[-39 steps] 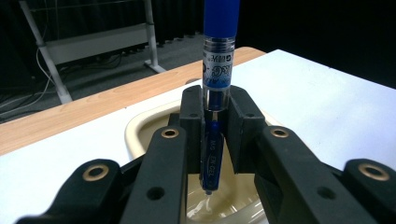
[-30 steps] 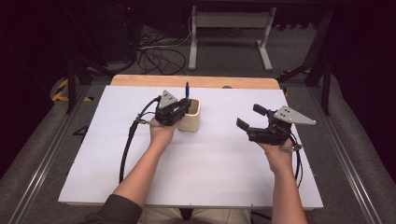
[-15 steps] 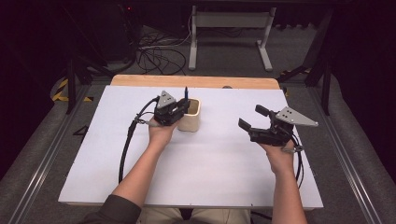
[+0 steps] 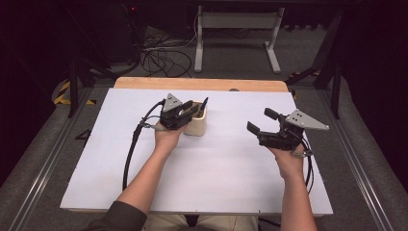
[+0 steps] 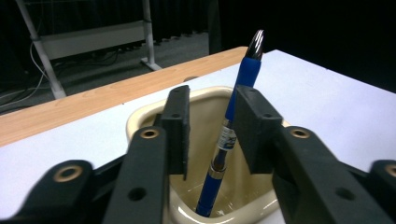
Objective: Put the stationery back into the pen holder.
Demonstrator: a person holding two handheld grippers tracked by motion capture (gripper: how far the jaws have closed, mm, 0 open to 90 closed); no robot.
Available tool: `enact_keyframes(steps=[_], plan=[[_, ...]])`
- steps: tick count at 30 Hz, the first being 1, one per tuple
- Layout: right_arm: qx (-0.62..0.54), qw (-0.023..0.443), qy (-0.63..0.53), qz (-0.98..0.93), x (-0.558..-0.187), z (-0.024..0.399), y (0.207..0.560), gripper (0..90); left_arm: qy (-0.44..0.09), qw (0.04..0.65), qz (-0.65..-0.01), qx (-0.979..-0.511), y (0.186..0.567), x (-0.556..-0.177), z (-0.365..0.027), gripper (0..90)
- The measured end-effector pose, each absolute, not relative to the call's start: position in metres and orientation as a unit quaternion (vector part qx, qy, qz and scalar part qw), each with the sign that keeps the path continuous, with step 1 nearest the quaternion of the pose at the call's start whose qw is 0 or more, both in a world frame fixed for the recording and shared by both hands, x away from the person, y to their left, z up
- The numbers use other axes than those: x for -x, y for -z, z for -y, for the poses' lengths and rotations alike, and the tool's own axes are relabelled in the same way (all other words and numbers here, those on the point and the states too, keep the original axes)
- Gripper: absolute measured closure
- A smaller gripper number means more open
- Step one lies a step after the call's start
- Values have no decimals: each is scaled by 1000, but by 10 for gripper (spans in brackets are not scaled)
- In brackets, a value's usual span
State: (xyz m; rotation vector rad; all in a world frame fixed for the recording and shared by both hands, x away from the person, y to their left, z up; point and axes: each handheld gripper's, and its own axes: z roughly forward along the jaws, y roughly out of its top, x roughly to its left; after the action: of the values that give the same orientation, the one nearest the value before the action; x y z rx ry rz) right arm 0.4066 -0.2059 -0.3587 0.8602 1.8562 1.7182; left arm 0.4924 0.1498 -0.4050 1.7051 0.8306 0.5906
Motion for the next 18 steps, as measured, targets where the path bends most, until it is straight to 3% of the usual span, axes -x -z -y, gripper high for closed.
enact_keyframes(steps=[18], plan=[[-317,230,-626,-675,-407,206,359,124,-263,569,-344,-698,393,-488,-156,489]])
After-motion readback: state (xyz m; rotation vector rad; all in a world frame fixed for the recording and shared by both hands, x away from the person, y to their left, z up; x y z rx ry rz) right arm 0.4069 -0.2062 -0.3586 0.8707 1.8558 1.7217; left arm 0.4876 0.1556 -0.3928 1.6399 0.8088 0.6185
